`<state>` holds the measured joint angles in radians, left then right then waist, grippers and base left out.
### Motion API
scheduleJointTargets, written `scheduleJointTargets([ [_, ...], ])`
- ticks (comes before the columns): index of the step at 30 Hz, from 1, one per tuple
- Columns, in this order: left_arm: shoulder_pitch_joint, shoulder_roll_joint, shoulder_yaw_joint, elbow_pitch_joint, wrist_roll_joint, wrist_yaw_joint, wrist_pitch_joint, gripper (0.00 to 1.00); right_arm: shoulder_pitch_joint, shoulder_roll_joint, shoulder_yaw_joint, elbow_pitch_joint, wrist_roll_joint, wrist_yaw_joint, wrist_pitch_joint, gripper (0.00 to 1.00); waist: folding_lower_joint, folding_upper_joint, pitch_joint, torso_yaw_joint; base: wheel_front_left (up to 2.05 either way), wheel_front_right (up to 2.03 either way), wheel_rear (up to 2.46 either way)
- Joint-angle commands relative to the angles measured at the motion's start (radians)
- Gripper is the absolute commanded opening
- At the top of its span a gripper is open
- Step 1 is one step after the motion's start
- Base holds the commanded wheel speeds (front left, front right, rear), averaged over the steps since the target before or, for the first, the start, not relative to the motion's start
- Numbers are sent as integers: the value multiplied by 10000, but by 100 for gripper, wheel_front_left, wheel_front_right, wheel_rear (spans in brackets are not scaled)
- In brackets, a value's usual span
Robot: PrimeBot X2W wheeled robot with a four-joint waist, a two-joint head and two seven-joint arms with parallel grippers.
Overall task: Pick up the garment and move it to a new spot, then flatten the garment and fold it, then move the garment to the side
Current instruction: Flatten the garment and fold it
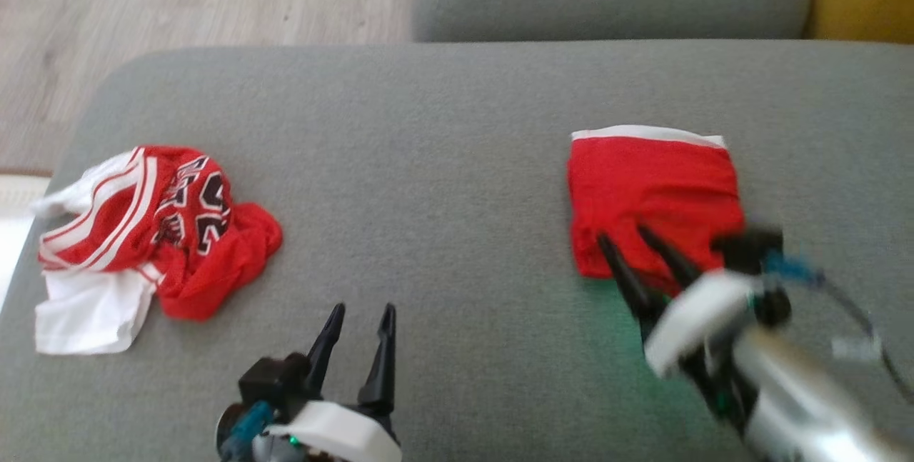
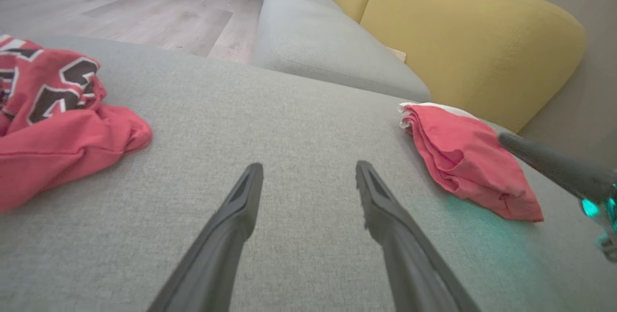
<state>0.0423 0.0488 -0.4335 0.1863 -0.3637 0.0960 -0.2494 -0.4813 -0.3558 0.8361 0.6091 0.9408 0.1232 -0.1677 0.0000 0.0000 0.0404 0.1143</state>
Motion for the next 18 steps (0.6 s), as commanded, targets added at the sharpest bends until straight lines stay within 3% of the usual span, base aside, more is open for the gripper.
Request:
scheduleJointTargets([
  [1, -67, 14, 477, -330, 82, 14, -124, 100, 717, -97, -192, -427, -345, 75, -459, 100, 0, 0, -238, -255, 0, 0, 0],
  [6, 262, 14, 776, -556, 184, 45, -124, 100, 2404, 72, -1436, -1217, -1146, 75, -911, 100, 0, 0, -584, -609, 0, 0, 0],
  [11, 592, 14, 1211, -997, 311, 135, -124, 100, 3587, 497, -3677, -2216, -3382, 75, -936, 100, 0, 0, -884, -1038, 0, 0, 0],
  [18, 1050, 14, 1539, -1433, 1120, 370, -124, 100, 4445, 1211, -5214, -3172, -5623, 75, -939, 100, 0, 0, -1347, -1331, 0, 0, 0],
])
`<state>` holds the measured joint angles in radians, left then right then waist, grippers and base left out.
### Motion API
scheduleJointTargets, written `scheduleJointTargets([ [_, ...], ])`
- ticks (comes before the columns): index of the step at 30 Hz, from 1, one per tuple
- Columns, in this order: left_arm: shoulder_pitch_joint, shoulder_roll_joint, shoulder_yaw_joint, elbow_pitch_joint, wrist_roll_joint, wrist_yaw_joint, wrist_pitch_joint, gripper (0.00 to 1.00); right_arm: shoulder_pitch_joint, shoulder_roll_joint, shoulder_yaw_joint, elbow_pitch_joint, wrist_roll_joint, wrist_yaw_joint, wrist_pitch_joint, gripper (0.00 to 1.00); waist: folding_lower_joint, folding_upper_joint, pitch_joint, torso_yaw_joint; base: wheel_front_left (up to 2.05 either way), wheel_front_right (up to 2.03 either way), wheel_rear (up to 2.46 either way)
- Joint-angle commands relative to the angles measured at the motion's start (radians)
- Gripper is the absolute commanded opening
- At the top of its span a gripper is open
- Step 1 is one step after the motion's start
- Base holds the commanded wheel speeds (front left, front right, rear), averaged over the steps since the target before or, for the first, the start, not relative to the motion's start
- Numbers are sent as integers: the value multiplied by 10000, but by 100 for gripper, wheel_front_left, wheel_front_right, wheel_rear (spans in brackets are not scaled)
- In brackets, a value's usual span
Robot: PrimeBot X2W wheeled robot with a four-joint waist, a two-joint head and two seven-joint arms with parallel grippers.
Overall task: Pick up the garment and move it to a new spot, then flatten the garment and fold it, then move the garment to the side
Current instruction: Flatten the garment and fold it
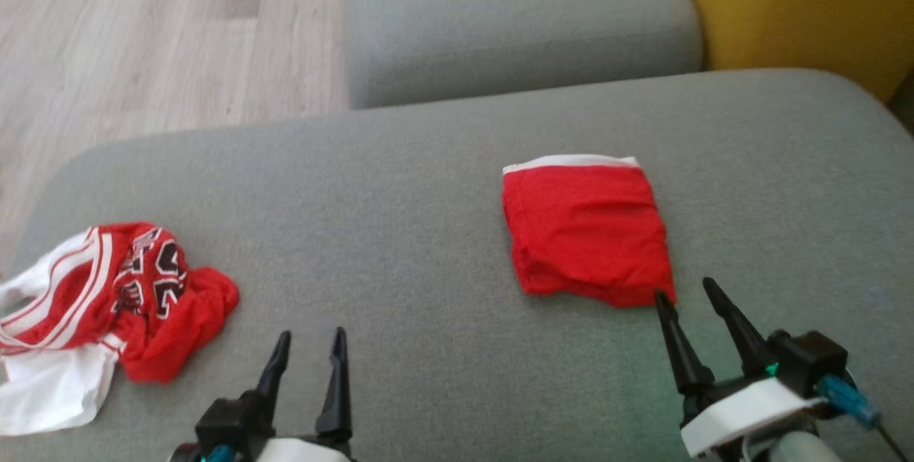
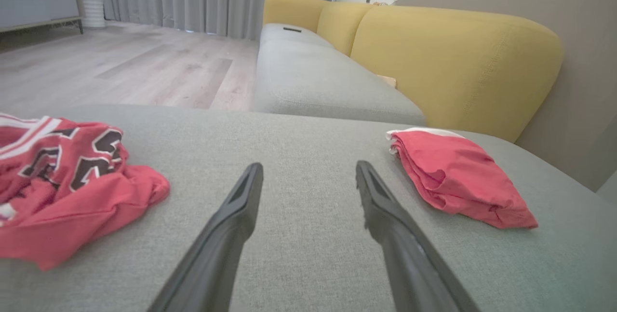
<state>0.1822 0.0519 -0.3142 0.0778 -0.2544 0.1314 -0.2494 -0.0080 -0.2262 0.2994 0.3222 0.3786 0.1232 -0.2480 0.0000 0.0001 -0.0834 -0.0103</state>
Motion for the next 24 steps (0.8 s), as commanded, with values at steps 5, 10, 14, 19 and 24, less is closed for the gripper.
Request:
scheduleJointTargets([
  [5, 146, -16, 660, -707, 774, 327, -124, 100, 169, 277, -490, -795, -792, 75, -136, 100, 0, -1, -482, -82, 0, 0, 0],
  [10, 718, -17, 953, -969, 1266, 602, -124, 100, 524, 472, -748, -963, -1311, 75, -136, 100, 0, -1, -701, -26, 0, 0, 0],
  [14, 1126, -17, 1136, -1021, 1447, 669, -124, 100, 697, 621, -856, -949, -1570, 75, -137, 100, 0, -1, -814, 31, 0, 0, 0],
  [19, 1408, -17, 1320, -934, 1538, 586, -124, 100, 853, 715, -859, -820, -1718, 75, -137, 100, 0, -1, -890, 112, 0, 0, 0],
  [24, 1450, -17, 1339, -882, 1502, 502, -124, 100, 900, 765, -861, -716, -1704, 75, -137, 100, 0, -1, -884, 212, 0, 0, 0],
])
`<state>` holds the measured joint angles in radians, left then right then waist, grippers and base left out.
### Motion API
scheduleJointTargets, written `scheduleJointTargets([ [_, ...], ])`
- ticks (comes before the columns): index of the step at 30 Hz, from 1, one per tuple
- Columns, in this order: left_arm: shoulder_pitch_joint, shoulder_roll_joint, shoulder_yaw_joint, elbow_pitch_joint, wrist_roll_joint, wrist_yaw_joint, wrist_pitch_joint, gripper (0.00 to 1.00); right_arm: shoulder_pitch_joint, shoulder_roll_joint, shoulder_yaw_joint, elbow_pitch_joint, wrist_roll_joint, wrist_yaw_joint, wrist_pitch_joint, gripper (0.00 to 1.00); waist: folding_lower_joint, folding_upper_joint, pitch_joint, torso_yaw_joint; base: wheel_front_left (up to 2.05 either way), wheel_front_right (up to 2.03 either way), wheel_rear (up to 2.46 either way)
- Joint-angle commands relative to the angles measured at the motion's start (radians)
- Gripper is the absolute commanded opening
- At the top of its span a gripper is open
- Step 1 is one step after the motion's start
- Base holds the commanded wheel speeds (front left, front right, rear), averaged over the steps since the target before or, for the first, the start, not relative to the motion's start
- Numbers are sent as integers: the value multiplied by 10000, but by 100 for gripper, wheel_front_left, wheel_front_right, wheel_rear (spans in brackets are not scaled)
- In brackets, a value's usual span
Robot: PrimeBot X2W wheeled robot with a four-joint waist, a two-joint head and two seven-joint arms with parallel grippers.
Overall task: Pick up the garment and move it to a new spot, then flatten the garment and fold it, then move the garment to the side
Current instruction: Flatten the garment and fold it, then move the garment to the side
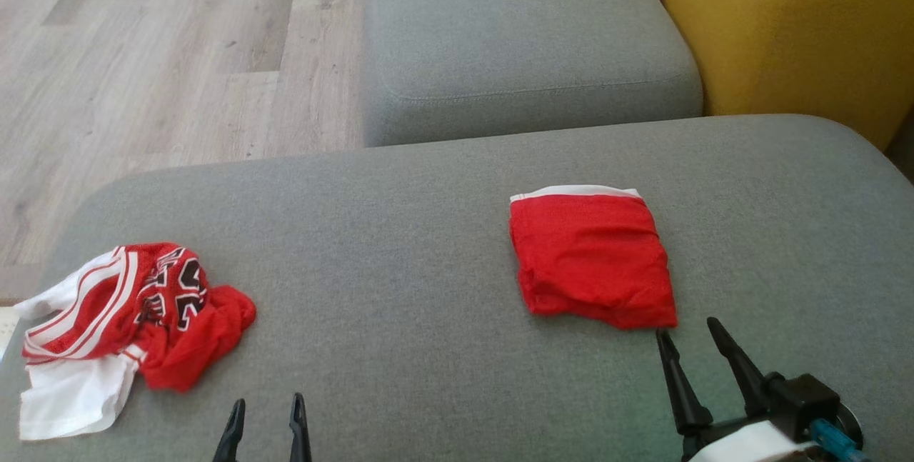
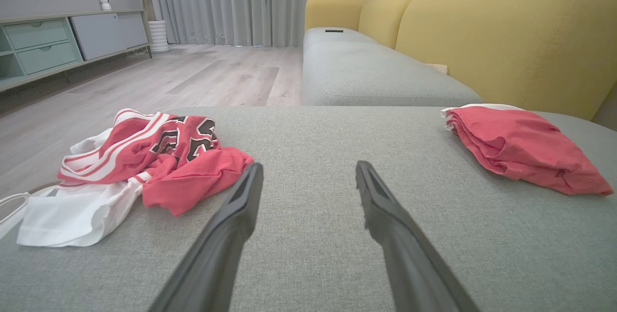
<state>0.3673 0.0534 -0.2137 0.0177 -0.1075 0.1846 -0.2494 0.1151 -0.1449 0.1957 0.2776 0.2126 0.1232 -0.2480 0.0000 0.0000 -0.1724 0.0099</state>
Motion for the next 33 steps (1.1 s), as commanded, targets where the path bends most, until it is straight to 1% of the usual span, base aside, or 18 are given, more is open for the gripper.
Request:
scheduleJointTargets([
  [1, -403, -32, 331, -275, 22, -41, -124, 100, -330, -45, 190, -253, -35, 75, -137, 100, 0, 0, 11, 31, 0, 0, 0],
  [8, -438, -32, 303, -234, 7, -115, -124, 100, -303, 10, 203, -253, -67, 75, -137, 100, 0, 0, 71, 122, 0, 0, 0],
  [25, -484, -32, 293, -280, 72, -49, -124, 100, -322, -16, 285, -201, -23, 75, -137, 100, 0, 0, 202, 114, 0, 0, 0],
  [33, -610, -32, 240, -390, 241, -77, -124, 100, -413, -105, 313, -201, -15, 75, -137, 100, 0, 0, 528, 179, 0, 0, 0],
])
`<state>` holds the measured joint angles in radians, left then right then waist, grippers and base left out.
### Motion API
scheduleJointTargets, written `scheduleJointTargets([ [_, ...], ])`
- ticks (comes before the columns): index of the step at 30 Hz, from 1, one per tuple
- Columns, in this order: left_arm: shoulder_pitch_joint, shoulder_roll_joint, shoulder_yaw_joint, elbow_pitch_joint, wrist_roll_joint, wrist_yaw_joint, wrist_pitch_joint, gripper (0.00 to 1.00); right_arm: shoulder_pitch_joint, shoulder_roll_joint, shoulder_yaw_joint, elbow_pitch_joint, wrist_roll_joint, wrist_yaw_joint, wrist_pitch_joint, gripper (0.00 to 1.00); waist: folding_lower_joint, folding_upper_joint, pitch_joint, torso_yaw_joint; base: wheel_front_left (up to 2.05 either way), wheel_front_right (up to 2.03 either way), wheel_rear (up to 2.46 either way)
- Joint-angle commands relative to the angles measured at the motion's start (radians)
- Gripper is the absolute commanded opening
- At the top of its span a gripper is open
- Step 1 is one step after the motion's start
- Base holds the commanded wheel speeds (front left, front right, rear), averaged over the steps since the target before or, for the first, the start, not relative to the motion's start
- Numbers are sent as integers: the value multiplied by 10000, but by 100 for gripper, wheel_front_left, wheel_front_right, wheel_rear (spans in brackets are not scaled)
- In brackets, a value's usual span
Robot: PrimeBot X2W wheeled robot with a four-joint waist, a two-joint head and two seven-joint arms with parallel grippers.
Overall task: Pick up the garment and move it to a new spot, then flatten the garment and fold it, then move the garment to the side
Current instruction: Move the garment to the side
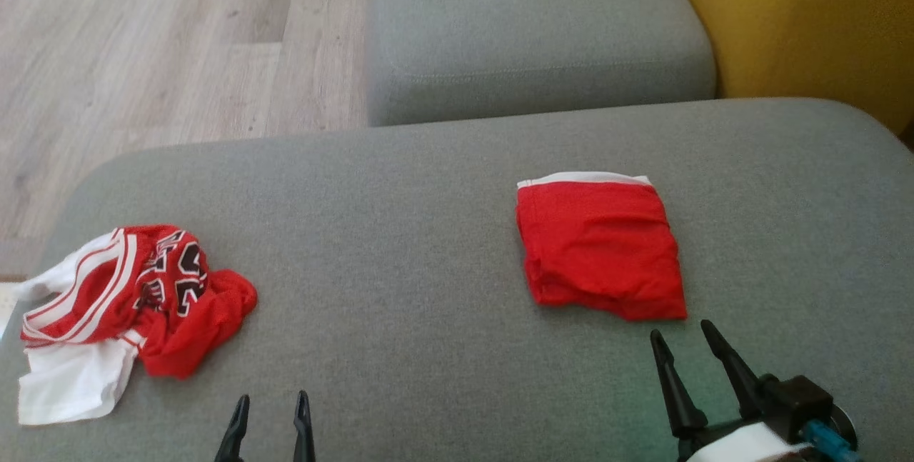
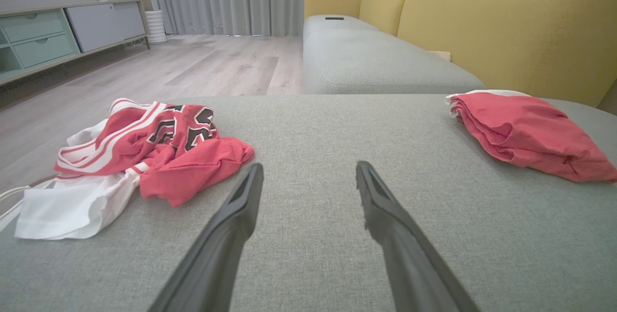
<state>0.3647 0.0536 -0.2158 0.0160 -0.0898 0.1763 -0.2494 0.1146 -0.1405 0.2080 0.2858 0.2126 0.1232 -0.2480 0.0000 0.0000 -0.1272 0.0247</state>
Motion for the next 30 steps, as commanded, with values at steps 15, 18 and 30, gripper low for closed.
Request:
scheduleJointTargets([
  [15, -1643, -34, -683, -373, 298, -9, -124, 100, -3079, -1646, 595, 1256, 1763, 75, -137, 100, 0, 0, 1531, 312, 0, 0, 0],
  [18, -1993, -34, -847, -393, 316, 20, -124, 100, -3889, -2195, 1013, 1945, 2555, 75, 180, 100, 0, 0, 1928, 385, 0, 0, 0],
  [30, -3039, -34, -1192, -313, 330, 166, -124, 100, -5718, -3813, 2531, 3073, 6993, 75, 3463, 100, 0, 0, 3054, 679, 0, 0, 0],
])
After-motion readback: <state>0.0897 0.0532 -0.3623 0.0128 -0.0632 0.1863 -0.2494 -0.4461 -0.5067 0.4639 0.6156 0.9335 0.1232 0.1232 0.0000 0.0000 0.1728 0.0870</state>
